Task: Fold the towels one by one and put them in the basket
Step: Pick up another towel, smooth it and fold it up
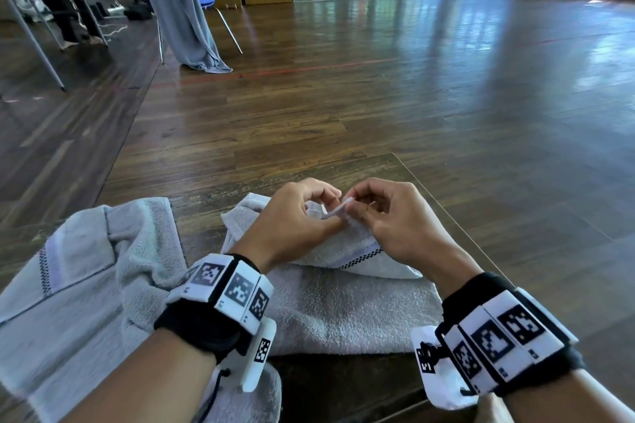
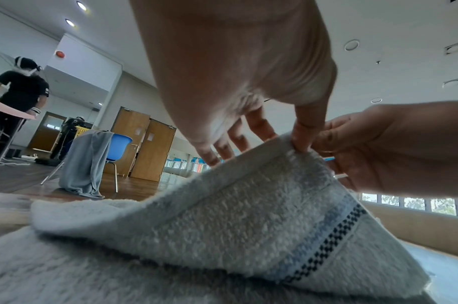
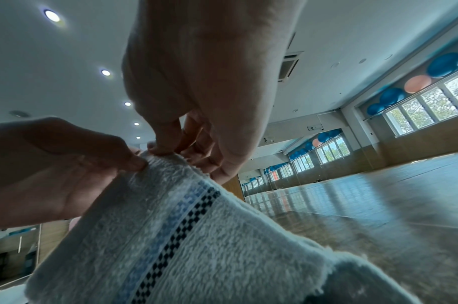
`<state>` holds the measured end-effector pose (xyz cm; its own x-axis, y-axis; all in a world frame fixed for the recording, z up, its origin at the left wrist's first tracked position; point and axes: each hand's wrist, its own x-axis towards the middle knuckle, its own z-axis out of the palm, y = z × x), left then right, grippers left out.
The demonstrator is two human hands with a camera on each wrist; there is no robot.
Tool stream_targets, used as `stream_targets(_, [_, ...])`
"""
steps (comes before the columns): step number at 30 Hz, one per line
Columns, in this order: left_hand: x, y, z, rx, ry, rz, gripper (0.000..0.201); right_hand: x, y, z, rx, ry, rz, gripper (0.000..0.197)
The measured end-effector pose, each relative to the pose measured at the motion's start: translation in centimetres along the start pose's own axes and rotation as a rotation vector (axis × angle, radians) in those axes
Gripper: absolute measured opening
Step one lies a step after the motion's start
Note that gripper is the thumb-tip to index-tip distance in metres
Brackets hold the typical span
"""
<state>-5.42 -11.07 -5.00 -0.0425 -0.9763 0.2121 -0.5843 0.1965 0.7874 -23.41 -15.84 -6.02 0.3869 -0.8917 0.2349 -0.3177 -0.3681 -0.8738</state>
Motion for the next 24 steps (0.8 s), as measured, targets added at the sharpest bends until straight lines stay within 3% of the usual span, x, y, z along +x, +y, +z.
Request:
stream_targets(2, [0.0, -0.1, -0.2, 0.005, -0.009, 0.012, 0.024, -0.1, 0.0, 0.1, -0.03, 0.001, -0.021, 0.01])
stream_targets(6, [0.0, -0.1, -0.5, 0.031, 0.158, -0.006, 0.027, -0.1, 0.1, -0.7, -0.037, 0.076, -0.038, 0.011])
stream_targets(19, [-0.1, -0.4, -0.3, 0.161, -0.053, 0.075, 0.021, -0.5, -0.2, -1.1, -0.023, 0.022, -0.084, 0.016])
stream_targets(24, [-0.3, -0.6, -0.6, 0.195, -0.055, 0.159, 0.012, -0.6, -0.3, -1.9, -0.027, 0.036, -0.062, 0.012])
